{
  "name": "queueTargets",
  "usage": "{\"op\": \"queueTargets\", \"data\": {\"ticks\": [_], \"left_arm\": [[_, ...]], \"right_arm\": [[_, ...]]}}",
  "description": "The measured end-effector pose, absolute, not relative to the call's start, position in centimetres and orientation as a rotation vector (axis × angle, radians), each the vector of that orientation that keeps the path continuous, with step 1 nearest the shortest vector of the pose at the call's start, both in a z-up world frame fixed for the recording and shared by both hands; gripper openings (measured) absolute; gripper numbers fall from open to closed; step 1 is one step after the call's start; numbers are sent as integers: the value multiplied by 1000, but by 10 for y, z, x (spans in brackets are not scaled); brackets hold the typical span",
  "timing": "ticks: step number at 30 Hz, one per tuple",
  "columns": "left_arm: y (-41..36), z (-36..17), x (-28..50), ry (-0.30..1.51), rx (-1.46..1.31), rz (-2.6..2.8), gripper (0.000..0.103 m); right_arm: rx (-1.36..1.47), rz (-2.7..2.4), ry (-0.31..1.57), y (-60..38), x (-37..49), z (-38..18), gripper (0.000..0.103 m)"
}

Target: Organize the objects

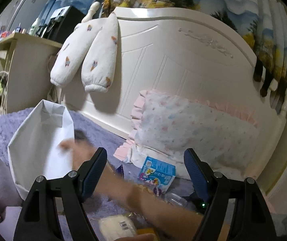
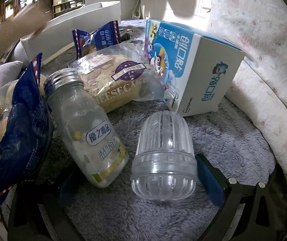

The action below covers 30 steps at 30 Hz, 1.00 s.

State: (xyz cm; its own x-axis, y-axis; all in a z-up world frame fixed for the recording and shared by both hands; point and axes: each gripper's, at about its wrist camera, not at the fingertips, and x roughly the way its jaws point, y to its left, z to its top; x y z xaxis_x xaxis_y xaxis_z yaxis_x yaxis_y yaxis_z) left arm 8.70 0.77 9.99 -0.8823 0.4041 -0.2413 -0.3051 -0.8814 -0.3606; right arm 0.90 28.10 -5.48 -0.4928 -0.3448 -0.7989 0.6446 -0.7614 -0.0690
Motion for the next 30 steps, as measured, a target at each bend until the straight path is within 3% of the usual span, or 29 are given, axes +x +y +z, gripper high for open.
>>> {"op": "queueTargets", "data": {"ticks": [18, 30], "left_arm": [[-6, 103, 86, -505, -429, 2721, 78], [1, 94, 74, -452, -519, 2724, 78]], "right_arm": [[1091, -2250, 488, 282, 9, -55, 103], [1090, -2251, 486, 284, 23, -64, 103]]}}
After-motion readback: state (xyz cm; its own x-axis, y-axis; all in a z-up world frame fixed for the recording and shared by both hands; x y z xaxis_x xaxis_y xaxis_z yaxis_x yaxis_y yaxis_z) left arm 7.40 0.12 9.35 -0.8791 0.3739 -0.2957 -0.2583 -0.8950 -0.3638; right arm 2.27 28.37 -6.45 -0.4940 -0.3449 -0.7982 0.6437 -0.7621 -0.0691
